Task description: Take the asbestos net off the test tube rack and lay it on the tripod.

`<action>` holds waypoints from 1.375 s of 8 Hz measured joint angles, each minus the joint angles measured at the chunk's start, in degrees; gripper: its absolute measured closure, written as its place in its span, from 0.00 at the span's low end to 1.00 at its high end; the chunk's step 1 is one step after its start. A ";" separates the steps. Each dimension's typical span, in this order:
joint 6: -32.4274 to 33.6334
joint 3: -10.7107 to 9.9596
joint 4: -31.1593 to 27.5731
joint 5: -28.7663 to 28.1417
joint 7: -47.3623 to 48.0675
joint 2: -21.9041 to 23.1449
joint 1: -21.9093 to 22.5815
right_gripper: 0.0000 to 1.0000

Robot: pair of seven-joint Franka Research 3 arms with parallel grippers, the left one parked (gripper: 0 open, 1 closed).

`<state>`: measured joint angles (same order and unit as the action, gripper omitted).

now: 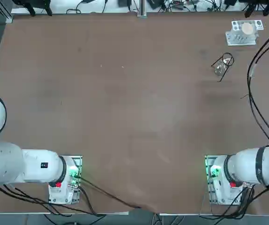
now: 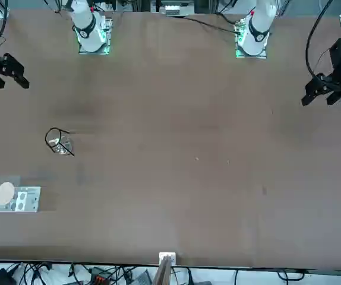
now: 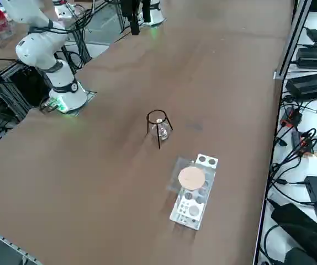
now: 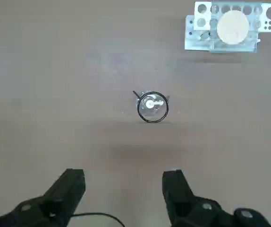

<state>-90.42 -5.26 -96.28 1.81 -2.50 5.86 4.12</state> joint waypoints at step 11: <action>-19.73 -1.43 -5.25 5.73 -29.68 -8.03 -7.05 0.00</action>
<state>-110.14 -6.69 -101.52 7.54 -32.18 -2.17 -2.94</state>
